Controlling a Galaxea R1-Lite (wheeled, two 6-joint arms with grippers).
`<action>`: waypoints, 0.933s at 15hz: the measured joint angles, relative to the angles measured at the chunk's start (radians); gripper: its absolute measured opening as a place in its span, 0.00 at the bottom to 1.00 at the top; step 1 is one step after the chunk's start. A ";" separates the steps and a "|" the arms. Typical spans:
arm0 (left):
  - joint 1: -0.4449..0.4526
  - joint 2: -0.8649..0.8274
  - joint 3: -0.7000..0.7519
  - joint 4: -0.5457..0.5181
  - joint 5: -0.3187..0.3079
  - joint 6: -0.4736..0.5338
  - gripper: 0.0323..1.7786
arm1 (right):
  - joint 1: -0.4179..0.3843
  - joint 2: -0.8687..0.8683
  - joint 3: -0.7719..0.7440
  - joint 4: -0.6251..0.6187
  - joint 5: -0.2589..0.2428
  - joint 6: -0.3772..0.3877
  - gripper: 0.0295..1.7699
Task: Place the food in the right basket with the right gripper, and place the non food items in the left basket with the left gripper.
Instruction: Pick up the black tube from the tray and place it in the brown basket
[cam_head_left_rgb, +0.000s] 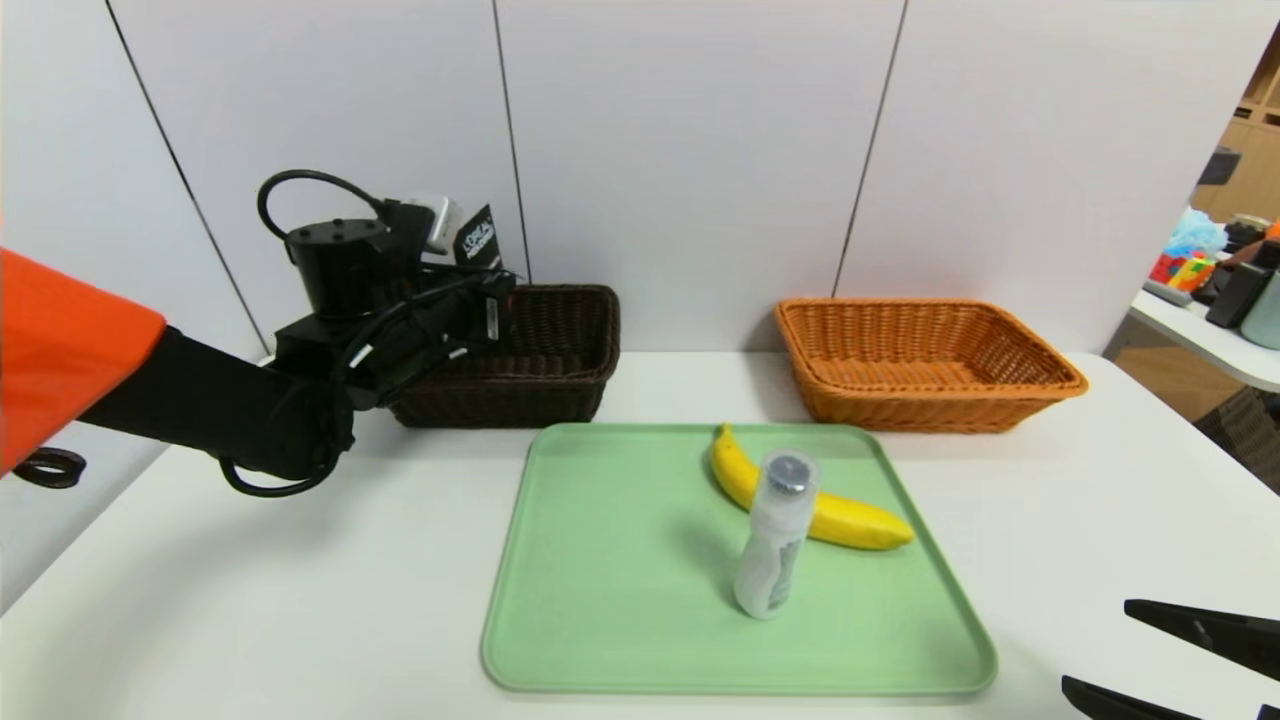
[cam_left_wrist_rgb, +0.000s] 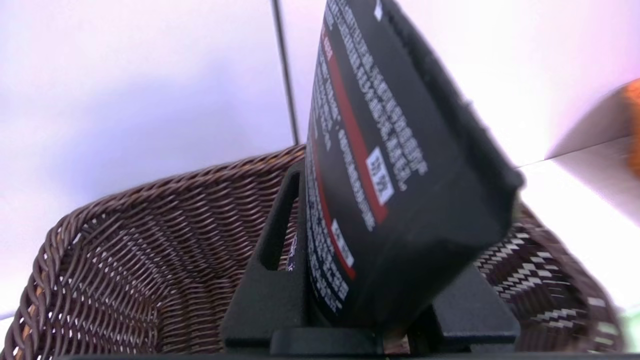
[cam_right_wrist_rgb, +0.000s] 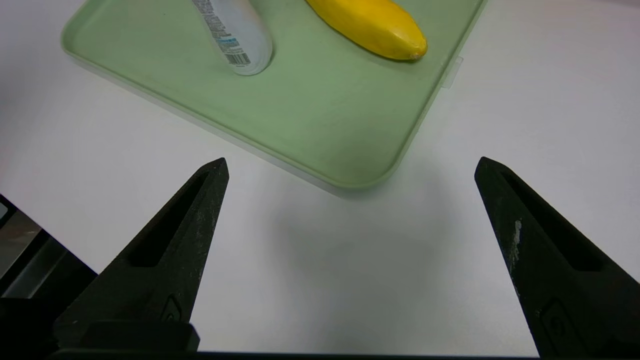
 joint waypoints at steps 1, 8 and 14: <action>0.010 0.022 -0.016 0.000 0.000 0.001 0.27 | 0.000 0.000 0.000 0.000 0.000 0.000 0.96; 0.026 0.109 -0.152 0.132 -0.001 0.013 0.27 | 0.000 -0.013 0.019 0.000 -0.001 0.002 0.96; 0.028 0.122 -0.251 0.300 -0.001 0.014 0.27 | 0.000 -0.023 0.021 0.001 -0.001 0.003 0.96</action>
